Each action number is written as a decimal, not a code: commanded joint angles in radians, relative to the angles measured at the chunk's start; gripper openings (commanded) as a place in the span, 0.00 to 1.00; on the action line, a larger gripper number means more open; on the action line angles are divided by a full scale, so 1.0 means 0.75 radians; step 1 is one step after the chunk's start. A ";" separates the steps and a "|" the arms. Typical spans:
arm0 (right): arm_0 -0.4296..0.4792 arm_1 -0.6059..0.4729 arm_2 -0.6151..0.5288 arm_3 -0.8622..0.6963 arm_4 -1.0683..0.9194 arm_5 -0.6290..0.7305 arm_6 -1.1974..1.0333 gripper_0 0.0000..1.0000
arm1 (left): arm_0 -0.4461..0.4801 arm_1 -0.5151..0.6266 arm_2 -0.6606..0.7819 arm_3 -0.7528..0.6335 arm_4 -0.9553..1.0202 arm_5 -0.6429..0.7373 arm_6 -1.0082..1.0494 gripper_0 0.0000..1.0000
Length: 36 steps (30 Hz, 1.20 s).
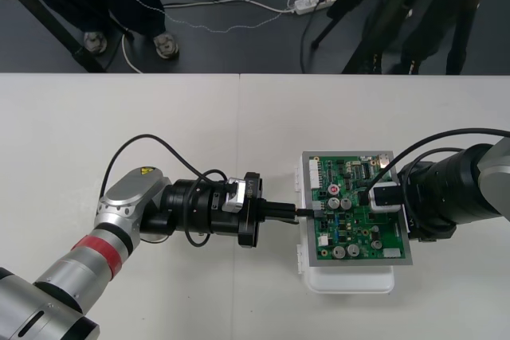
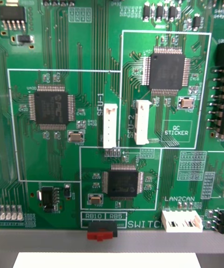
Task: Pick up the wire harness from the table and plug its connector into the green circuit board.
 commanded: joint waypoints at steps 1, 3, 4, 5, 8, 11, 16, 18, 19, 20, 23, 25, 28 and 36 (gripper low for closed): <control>-0.040 -0.016 0.026 -0.030 -0.012 0.011 0.048 1.00 | -0.029 0.023 -0.045 -0.044 0.001 0.030 -0.008 0.00; -0.040 -0.016 0.028 -0.030 -0.014 0.011 0.048 1.00 | -0.034 0.023 -0.055 -0.044 0.007 0.030 -0.010 0.00; -0.040 -0.016 0.028 -0.030 -0.012 0.011 0.050 1.00 | -0.034 0.023 -0.057 -0.044 0.009 0.032 -0.010 0.00; -0.040 -0.016 0.028 -0.030 -0.012 0.011 0.050 1.00 | -0.034 0.025 -0.063 -0.044 0.015 0.032 -0.010 0.00; -0.040 -0.016 0.028 -0.030 -0.014 0.011 0.050 1.00 | -0.042 0.023 -0.075 -0.044 0.017 0.032 -0.010 0.00; -0.040 -0.018 0.028 -0.030 -0.014 0.009 0.050 1.00 | -0.044 0.023 -0.082 -0.044 0.021 0.034 -0.012 0.00; -0.040 -0.016 0.028 -0.030 -0.016 -0.001 0.048 1.00 | -0.044 0.023 -0.082 -0.044 0.046 0.036 -0.014 0.00; -0.040 -0.016 0.028 -0.030 -0.018 -0.001 0.050 1.00 | -0.044 0.023 -0.082 -0.044 0.056 0.038 -0.014 0.00; -0.040 -0.016 0.026 -0.030 -0.018 -0.003 0.050 1.00 | -0.044 0.023 -0.082 -0.046 0.064 0.040 -0.014 0.00; -0.040 -0.016 0.026 -0.030 -0.018 -0.001 0.050 1.00 | -0.044 0.023 -0.082 -0.048 0.068 0.040 -0.012 0.00; -0.040 -0.018 0.026 -0.030 -0.022 -0.003 0.050 1.00 | -0.044 0.023 -0.082 -0.054 0.076 0.044 -0.014 0.00; -0.042 -0.018 0.026 -0.030 -0.024 -0.003 0.050 1.00 | -0.044 0.023 -0.080 -0.054 0.080 0.044 -0.014 0.00; -0.042 -0.016 0.026 -0.030 -0.024 -0.014 0.048 1.00 | -0.042 0.025 -0.080 -0.054 0.080 0.044 -0.016 0.00; -0.042 -0.016 0.028 -0.030 -0.026 -0.018 0.048 1.00 | -0.042 0.025 -0.071 -0.054 0.068 0.050 -0.024 0.00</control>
